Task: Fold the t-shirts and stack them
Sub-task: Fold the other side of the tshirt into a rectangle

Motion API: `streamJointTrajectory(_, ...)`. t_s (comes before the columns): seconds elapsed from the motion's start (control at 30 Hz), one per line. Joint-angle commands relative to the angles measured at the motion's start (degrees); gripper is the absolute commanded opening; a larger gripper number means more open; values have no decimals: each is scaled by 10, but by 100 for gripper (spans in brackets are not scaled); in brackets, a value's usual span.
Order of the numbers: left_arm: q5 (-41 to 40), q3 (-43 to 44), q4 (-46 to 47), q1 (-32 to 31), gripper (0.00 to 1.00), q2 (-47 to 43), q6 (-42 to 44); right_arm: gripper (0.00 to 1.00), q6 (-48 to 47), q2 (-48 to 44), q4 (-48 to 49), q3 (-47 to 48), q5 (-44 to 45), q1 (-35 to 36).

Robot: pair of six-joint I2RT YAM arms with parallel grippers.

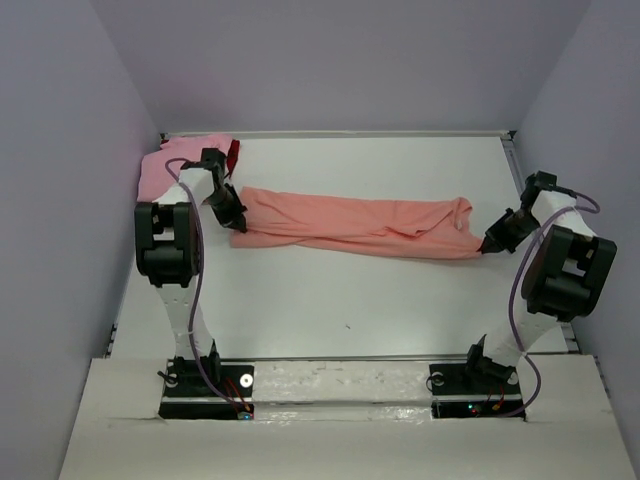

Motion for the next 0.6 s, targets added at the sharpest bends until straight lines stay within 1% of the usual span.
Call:
streamJointTrajectory(0.0,-52,-55,-20,15,4,-89,-8,0,-21,-40,-46,-31,73,-7)
streamJointTrajectory(0.07,-41,-102,-10,15,4,-123,-18,0,-22,-61,-43,-60,73,-7)
streamJointTrajectory(0.17,-31,-151,3,14,5,-155,-24,0,-27,-73,-40,-82,72,-7)
streamJointTrajectory(0.2,-26,-160,5,13,5,-161,-25,7,-33,-74,-38,-92,70,-7)
streamJointTrajectory(0.27,-20,-175,15,13,5,-169,-24,11,-40,-73,-36,-98,62,-7)
streamJointTrajectory(0.33,-14,-175,21,13,5,-171,-21,35,-38,-77,-32,-105,59,-7)
streamJointTrajectory(0.37,-10,-172,23,13,5,-170,-20,55,-35,-87,-31,-106,59,-7)
streamJointTrajectory(0.4,-8,-167,24,14,5,-170,-18,59,-35,-89,-32,-106,59,-7)
streamJointTrajectory(0.43,-8,-156,23,13,6,-170,-16,69,-36,-92,-33,-106,59,-7)
streamJointTrajectory(0.57,-7,-124,13,11,7,-159,-8,72,-36,-113,-39,-102,63,-7)
